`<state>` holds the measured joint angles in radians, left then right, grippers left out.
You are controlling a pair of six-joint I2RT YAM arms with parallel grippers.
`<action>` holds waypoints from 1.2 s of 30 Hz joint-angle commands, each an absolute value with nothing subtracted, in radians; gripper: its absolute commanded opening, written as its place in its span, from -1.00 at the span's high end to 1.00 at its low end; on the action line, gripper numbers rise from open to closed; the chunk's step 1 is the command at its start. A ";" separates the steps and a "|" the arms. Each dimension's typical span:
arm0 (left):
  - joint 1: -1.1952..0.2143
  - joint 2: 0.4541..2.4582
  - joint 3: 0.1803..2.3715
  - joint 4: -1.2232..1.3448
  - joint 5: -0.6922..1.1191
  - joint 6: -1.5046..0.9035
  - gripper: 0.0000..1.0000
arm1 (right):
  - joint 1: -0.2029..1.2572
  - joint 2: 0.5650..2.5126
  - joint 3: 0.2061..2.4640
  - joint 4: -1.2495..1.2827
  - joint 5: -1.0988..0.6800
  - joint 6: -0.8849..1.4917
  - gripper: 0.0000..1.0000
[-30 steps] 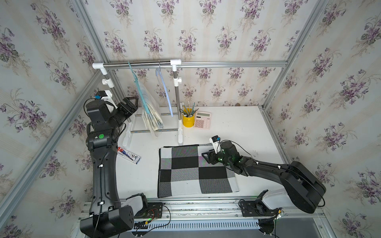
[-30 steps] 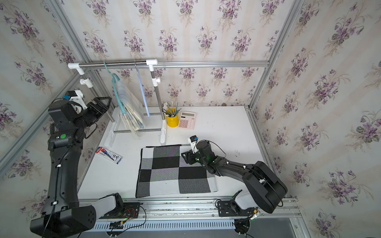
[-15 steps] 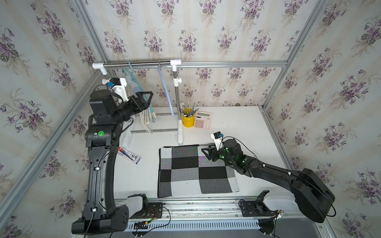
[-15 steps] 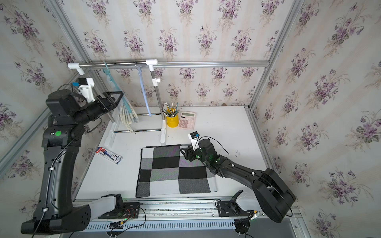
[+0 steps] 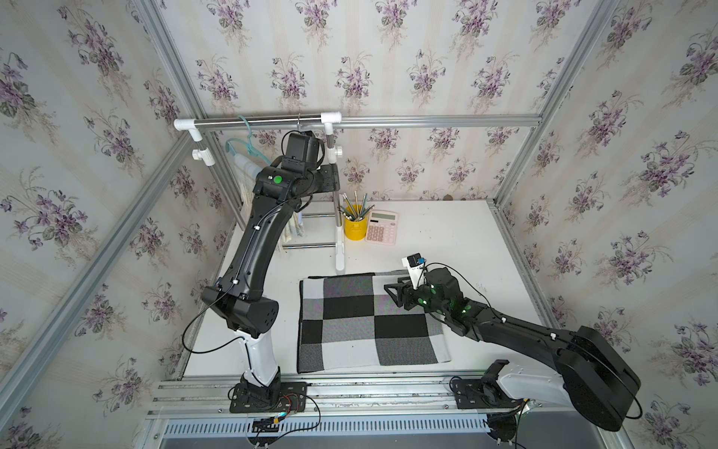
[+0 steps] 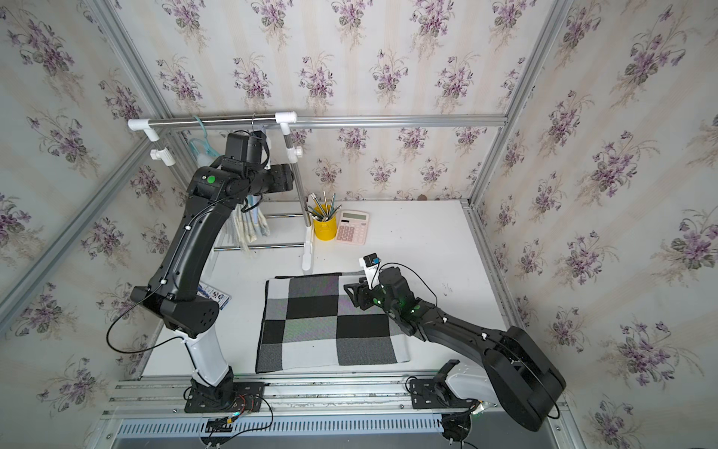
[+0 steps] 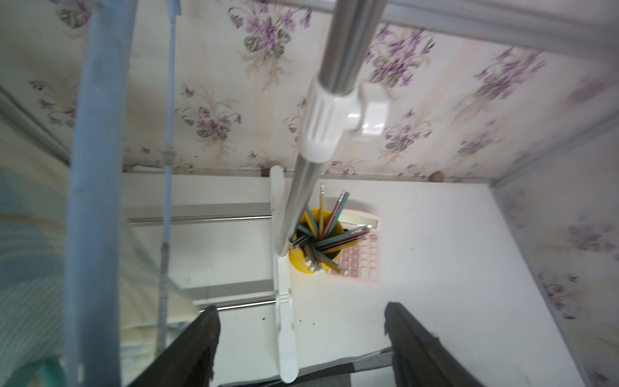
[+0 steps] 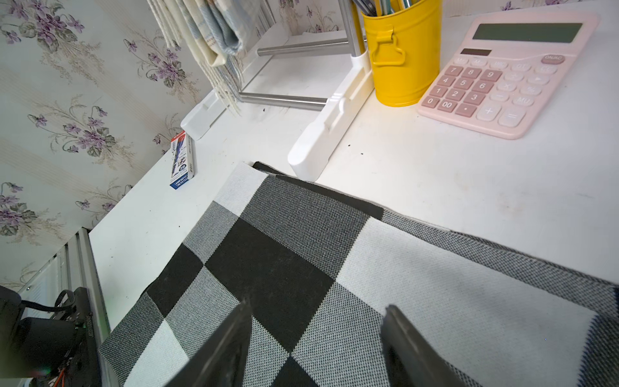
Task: Hang the scarf on the hanger
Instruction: Pick up the hanger from the clothesline.
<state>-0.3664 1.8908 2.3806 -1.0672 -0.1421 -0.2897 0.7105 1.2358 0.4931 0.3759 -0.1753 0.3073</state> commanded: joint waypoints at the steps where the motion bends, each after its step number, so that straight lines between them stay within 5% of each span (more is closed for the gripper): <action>1: -0.368 1.871 2.359 -1.116 -0.259 -0.257 -0.53 | 0.710 1.223 0.483 0.390 -0.174 0.306 -0.31; 12: -0.368 1.736 2.307 -0.957 -0.025 -0.173 -0.42 | 0.710 1.219 0.475 0.393 -0.175 0.311 -0.31; 17: -0.361 1.637 2.135 -0.740 -0.113 -0.130 -0.56 | 0.710 1.224 0.476 0.393 -0.171 0.312 -0.31; 26: -0.263 1.815 2.305 -0.885 -0.337 -0.128 -0.60 | 0.709 1.218 0.470 0.384 -0.164 0.308 -0.32; 36: -0.217 1.756 2.234 -0.782 -0.206 -0.091 -0.62 | 0.709 1.223 0.469 0.380 -0.156 0.307 -0.33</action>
